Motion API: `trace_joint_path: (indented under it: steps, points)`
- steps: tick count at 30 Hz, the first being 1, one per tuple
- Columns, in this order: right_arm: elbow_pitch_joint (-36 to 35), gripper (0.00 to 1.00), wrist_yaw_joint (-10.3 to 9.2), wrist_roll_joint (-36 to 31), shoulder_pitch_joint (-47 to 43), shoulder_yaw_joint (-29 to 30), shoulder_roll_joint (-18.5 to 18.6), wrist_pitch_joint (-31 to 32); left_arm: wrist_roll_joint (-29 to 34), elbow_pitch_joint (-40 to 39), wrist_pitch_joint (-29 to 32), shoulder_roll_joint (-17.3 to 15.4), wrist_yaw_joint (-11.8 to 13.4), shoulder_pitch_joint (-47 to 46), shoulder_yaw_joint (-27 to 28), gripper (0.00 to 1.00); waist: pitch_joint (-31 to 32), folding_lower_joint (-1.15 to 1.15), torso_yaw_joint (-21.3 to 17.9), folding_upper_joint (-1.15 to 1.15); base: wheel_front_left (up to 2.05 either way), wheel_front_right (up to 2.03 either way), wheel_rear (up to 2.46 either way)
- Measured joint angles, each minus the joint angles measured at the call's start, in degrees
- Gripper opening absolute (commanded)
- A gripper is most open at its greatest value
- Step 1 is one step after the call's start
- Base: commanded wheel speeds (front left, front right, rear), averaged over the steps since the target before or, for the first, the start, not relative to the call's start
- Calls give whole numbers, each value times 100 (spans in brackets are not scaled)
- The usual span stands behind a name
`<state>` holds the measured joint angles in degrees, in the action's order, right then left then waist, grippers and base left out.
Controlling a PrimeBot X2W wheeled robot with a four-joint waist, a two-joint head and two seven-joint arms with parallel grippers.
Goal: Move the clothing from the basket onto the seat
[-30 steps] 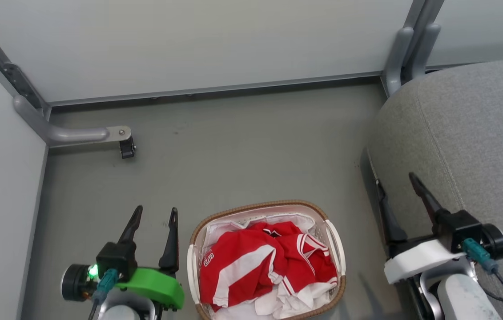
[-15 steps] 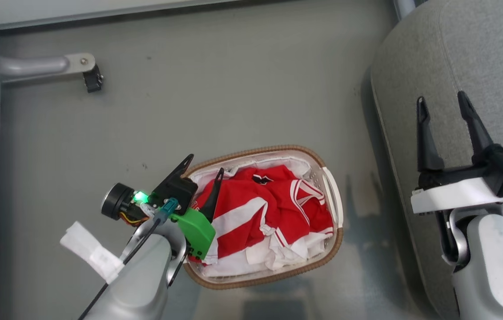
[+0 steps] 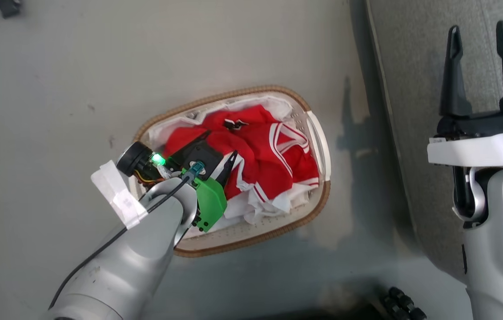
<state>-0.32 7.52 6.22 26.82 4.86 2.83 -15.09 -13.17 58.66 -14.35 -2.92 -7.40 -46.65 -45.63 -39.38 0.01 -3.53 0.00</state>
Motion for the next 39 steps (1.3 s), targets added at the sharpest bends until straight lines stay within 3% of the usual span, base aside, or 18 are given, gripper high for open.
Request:
trace_joint_path:
  steps: [9, 18, 19, 21, 24, 25, 32, 39]
  points:
    - [-155, 100, 0, 148, 268, -135, -1, 0, -266, 479, 7, 12, -1, -426, -504, 100, -841, 0, -347, 0, 0, 0, 0]
    - [-167, 100, 0, 197, 383, -119, -2, 0, -459, 1026, -11, 14, 116, -654, -500, 100, -1294, 0, -567, 0, 0, 0, 0]
    - [-158, 100, 0, 201, 390, -112, -2, 0, -478, 1059, -18, 13, 136, -659, -485, 96, -1316, -1, -579, 0, 0, 0, 0]
    - [-143, 100, 0, 210, 406, -105, -2, 0, -541, 1112, -19, 16, 136, -662, -448, 42, -1324, -1, -586, 0, 0, 0, 0]
    - [-113, 100, 0, 214, 426, -101, -2, 0, -670, 1154, -33, 14, 135, -661, -389, 4, -1282, -1, -565, 0, 0, 0, 0]
    - [-102, 100, 0, 214, 426, -109, -2, 0, -719, 1155, -34, 14, 135, -657, -364, 0, -1255, -1, -557, 0, 0, 0, 0]
    - [65, 100, 0, 127, 364, -123, -5, 0, -900, 808, -66, 9, 137, -368, -185, 0, -957, -1, -486, 0, 0, 0, 0]
    - [278, 100, 0, -44, 140, -55, -5, 0, -891, -475, -77, -164, 424, 241, 215, 0, -439, -1, -356, 0, 0, 0, 0]
